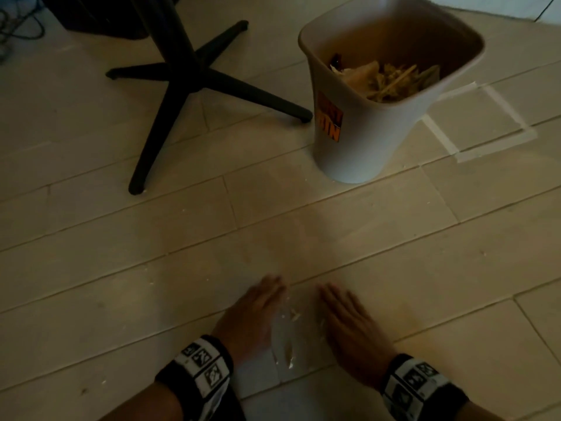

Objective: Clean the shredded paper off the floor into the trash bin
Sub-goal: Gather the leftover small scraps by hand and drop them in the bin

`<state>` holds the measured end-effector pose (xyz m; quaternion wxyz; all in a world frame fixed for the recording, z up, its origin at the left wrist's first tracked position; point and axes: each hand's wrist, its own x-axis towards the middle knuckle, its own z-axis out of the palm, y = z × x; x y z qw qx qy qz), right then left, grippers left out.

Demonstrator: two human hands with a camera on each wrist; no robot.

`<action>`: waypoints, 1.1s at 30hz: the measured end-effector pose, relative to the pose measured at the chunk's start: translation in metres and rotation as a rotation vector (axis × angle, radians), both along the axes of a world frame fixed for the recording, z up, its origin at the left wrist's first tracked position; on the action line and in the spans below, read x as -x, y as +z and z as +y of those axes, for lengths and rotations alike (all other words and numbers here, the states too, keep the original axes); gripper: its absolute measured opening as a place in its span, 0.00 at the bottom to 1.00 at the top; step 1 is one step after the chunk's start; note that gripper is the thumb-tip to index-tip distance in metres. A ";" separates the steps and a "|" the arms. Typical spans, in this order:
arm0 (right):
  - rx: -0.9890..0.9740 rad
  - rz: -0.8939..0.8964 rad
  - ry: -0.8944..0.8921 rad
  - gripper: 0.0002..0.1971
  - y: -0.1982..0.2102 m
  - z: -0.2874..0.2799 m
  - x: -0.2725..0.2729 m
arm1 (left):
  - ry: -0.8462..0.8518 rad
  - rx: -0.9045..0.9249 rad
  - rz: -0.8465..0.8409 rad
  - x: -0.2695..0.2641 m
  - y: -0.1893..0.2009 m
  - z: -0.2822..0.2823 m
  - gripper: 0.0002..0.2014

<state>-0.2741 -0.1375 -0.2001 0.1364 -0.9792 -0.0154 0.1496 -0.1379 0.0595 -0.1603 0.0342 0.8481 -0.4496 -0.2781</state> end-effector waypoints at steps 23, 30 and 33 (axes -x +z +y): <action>-0.038 -0.096 0.132 0.24 -0.013 0.022 0.033 | 0.375 -0.173 0.143 0.066 -0.013 0.009 0.39; 0.037 -0.035 -0.073 0.34 0.000 -0.004 0.018 | 0.428 0.024 0.099 0.042 -0.004 -0.005 0.33; 0.061 -0.038 -0.034 0.32 -0.010 -0.001 0.030 | 0.424 -0.077 0.086 0.039 -0.005 -0.012 0.34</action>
